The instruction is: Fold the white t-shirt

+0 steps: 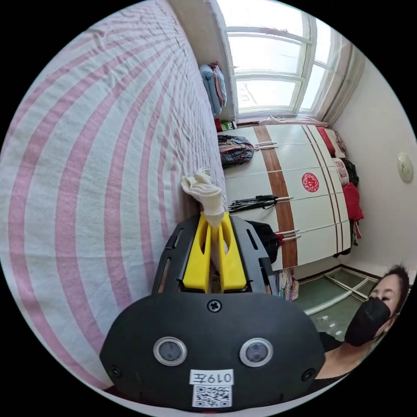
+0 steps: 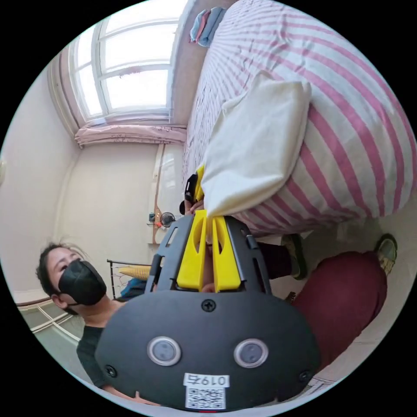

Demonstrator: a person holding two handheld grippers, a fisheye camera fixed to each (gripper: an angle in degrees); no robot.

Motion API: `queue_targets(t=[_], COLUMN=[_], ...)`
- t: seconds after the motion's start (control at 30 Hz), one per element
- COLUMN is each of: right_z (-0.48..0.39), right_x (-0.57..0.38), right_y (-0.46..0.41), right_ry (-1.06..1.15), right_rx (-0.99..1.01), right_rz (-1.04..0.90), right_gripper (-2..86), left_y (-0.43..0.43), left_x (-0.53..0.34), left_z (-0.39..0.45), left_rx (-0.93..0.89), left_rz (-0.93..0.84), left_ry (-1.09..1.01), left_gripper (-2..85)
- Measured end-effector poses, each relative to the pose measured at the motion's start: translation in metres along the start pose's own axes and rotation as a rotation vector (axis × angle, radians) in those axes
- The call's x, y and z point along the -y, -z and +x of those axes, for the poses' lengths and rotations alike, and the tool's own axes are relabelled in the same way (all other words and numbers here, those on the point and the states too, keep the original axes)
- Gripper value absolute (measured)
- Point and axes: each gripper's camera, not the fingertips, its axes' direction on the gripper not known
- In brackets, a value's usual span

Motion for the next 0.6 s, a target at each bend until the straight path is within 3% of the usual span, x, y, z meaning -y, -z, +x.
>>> queue_targets(t=[0.1, 0.3, 0.6], right_z=[-0.016, -0.029, -0.094], right_x=[0.035, 0.088, 0.138], right_y=[0.007, 0.006, 0.004], right_ry=[0.077, 0.030, 0.047], right_rx=[-0.038, -0.004, -0.227], right_rz=[-0.053, -0.106, -0.105], right_gripper=[4.0, 6.6, 8.4], left_y=[-0.006, -0.033, -0.100], left_x=[-0.001, 0.031, 0.095], left_z=[0.009, 0.005, 0.034], left_rx=[0.049, 0.027, 0.007], left_rz=[0.019, -0.022, -0.120], left_ry=[-0.075, -0.052, 0.187], left_gripper=[4.0, 4.0, 3.5])
